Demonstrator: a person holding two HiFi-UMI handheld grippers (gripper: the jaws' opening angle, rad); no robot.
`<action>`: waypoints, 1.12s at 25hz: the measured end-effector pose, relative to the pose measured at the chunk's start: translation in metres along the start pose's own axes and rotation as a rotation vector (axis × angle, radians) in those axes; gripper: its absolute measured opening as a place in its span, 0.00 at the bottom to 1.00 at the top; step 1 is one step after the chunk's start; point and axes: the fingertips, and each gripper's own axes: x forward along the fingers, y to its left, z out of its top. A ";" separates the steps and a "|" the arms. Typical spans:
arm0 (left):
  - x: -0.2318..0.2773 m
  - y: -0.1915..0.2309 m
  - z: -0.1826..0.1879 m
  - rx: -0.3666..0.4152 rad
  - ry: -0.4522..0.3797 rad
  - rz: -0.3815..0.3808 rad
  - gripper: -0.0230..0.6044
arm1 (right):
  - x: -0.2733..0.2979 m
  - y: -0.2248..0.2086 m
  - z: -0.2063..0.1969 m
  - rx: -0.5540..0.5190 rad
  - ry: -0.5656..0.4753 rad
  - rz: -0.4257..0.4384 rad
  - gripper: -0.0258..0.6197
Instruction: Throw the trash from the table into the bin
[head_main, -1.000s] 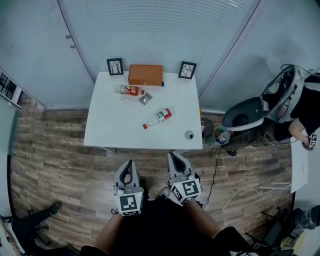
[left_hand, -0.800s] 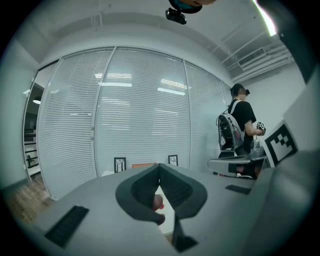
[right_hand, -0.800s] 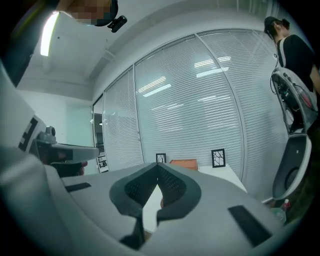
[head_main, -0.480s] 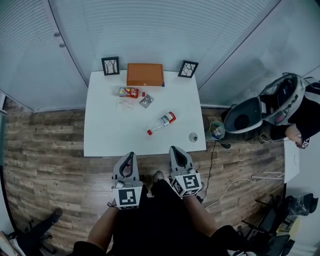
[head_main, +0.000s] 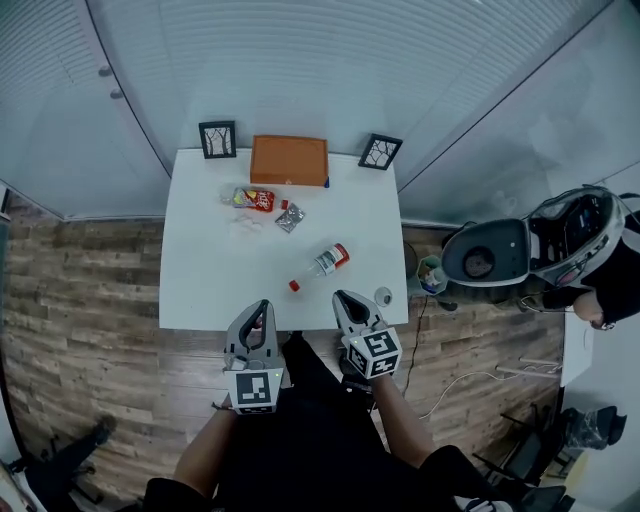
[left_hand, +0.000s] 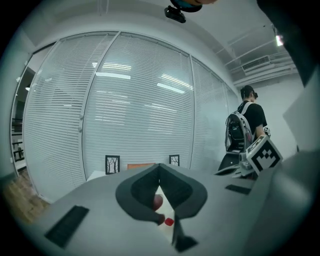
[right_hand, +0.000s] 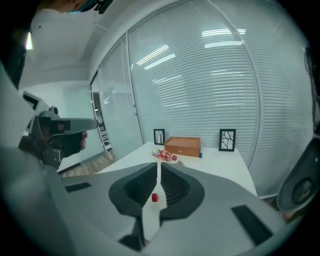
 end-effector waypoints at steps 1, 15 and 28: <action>0.008 0.002 0.003 -0.002 0.013 0.004 0.03 | 0.008 -0.006 -0.004 -0.015 0.039 0.033 0.05; 0.086 -0.001 -0.032 -0.007 0.143 0.022 0.03 | 0.098 -0.062 -0.110 -1.018 0.675 0.411 0.50; 0.126 0.021 -0.034 -0.064 0.168 0.079 0.03 | 0.158 -0.074 -0.152 -1.335 0.828 0.642 0.53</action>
